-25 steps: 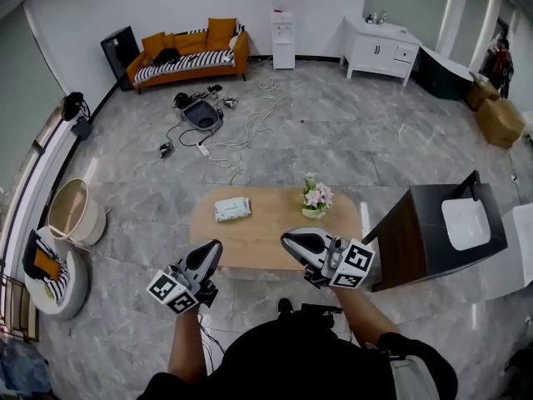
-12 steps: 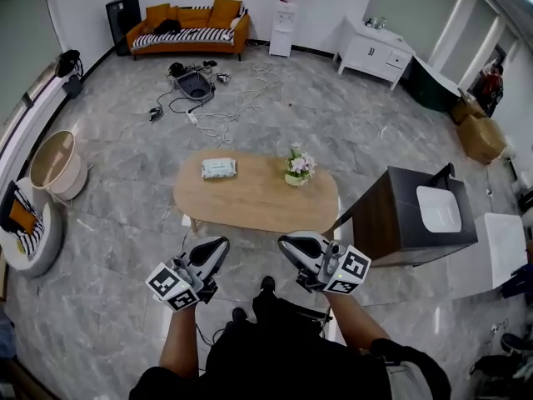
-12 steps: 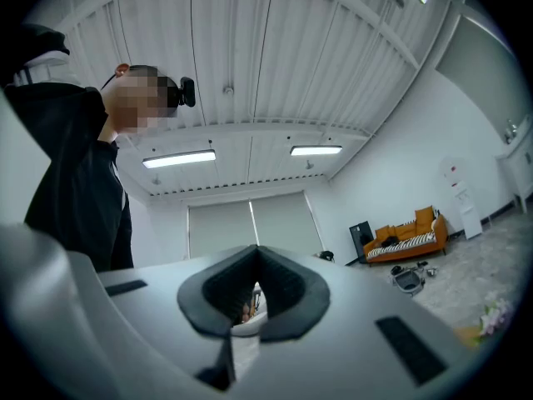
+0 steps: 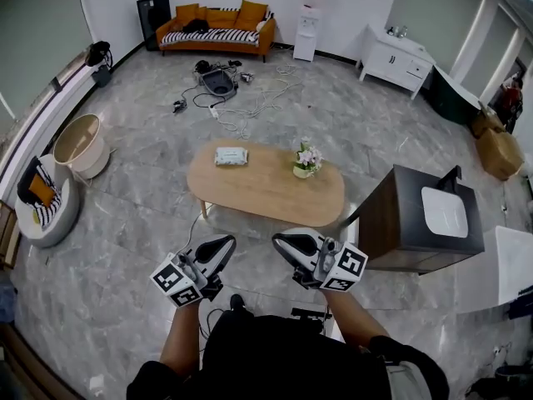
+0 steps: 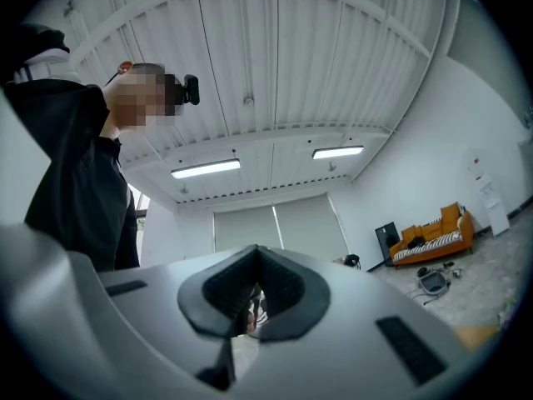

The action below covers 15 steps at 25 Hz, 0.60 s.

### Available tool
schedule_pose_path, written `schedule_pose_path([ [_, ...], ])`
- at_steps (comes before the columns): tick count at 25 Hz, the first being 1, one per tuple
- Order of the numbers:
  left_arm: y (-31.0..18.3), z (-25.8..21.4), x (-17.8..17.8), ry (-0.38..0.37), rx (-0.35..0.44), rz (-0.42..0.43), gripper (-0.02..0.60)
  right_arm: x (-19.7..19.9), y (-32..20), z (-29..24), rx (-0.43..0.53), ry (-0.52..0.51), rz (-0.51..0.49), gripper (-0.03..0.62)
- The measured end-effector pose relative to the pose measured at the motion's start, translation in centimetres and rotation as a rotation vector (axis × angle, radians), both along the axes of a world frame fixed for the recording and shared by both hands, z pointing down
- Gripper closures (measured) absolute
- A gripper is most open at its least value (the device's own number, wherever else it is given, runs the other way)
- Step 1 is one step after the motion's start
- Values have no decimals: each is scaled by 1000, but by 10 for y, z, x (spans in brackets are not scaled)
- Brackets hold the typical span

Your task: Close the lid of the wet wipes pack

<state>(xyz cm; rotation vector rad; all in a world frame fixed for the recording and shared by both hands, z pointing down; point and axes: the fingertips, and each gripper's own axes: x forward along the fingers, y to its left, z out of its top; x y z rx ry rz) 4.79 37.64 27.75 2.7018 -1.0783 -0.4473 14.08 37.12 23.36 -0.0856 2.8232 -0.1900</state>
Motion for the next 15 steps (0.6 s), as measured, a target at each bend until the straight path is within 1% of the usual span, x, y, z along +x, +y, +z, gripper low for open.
schedule_pose_path([
  [2,15,1,25,6,-1,2,565,25,13,4,-10,-7,-9,583],
  [5,38,10,60,-18,-30,2,565,60,30,19,-61,-16,-9,583],
  [7,56,18,78,-31,-43,0,565,76,44,33,-88,-10,-13,583],
  [10,74,25,96,-41,-67,-6,565,90,63,41,-109,-7,-32,583],
  [13,90,16,110,-43,-43,4,565,98,83,38,-93,0,-57,583],
  [15,96,12,110,-40,-22,12,565,98,91,36,-66,9,-61,585],
])
